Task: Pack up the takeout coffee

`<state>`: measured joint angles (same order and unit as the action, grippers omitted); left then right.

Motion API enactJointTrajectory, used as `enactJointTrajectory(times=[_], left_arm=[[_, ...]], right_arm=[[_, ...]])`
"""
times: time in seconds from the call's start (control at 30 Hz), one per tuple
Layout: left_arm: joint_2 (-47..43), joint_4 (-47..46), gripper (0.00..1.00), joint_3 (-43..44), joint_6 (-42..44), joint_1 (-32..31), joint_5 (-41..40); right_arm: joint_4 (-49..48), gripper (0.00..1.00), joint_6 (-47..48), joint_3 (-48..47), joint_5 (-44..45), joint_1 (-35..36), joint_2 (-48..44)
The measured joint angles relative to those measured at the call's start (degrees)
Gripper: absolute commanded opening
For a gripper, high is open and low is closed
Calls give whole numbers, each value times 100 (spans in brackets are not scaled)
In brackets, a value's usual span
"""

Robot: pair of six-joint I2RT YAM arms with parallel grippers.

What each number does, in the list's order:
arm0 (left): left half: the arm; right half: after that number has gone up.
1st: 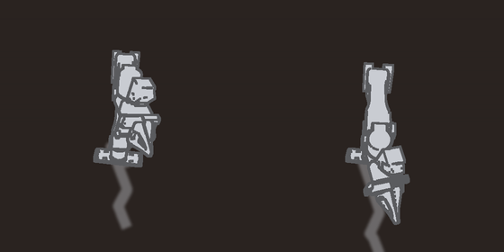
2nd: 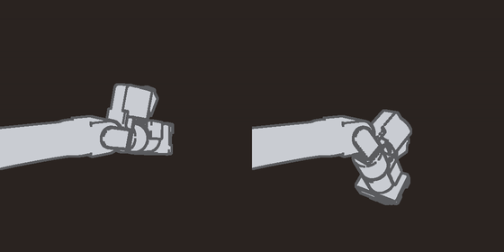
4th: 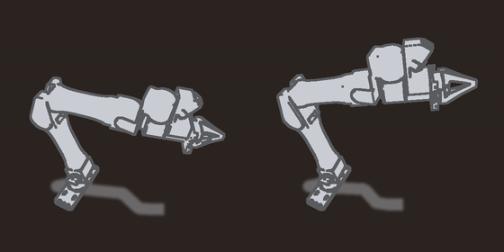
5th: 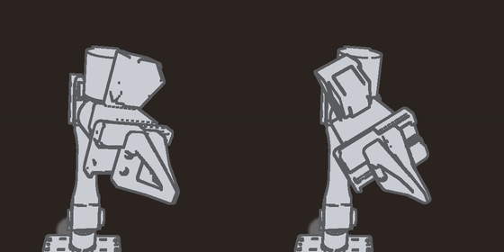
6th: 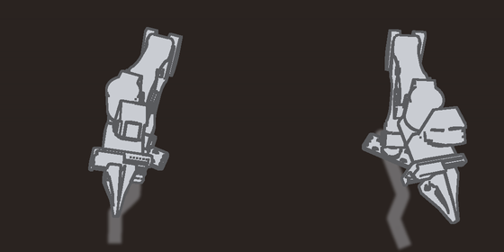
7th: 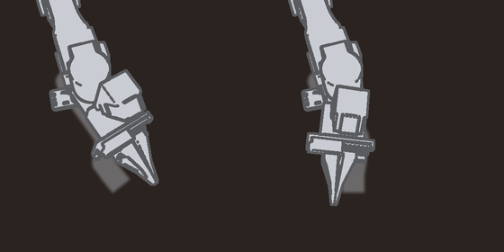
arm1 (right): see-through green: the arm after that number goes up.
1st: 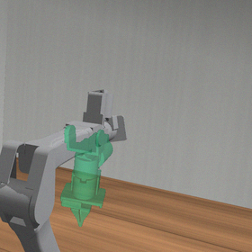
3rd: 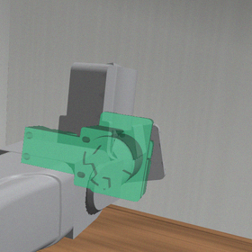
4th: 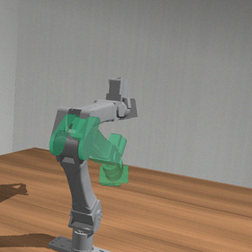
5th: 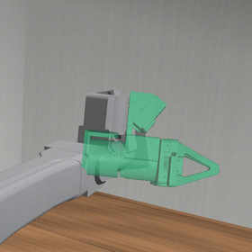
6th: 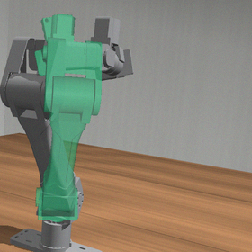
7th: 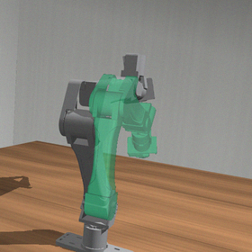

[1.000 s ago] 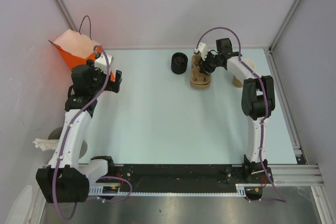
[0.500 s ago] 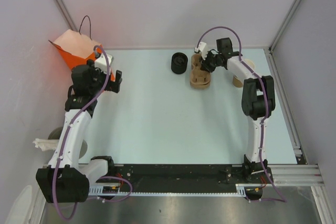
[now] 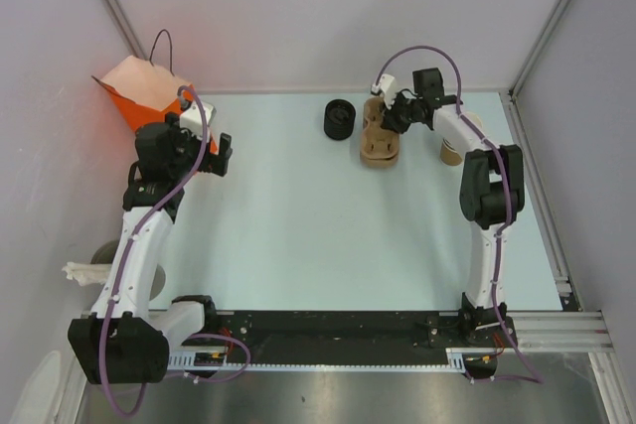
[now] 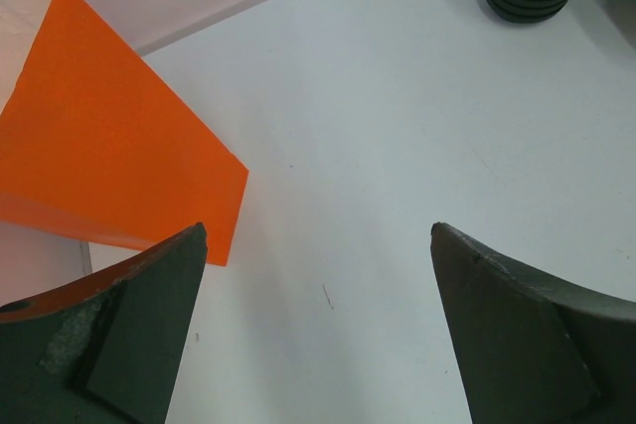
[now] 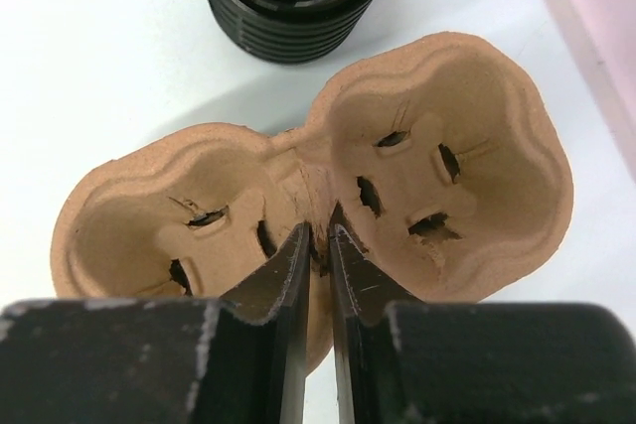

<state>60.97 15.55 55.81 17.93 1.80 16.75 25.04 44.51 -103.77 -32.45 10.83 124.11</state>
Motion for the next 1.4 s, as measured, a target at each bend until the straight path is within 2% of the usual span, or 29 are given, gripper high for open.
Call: enactJointTrajectory(times=[0.43,0.67,0.9,1.03,1.2,1.4], left_arm=[[0,-2,99,-33,-42,0,7],[-2,-2,99,-33,-50,0,7],[-79,-2,99,-37,-55,0,9],[-142,-4,100,-37,-55,0,22],[-151,-7,100,-48,-57,0,35],[-151,-2,99,-74,-98,0,55]], right_arm=[[-229,13,-286,160,-22,-46,-841],[-111,13,-468,1370,-46,33,-2120],[636,13,-551,2481,-529,168,-3827],[957,13,-470,3241,-645,221,-4494],[981,16,-527,4505,-560,216,-4999],[446,16,-944,5346,-282,190,-5038]])
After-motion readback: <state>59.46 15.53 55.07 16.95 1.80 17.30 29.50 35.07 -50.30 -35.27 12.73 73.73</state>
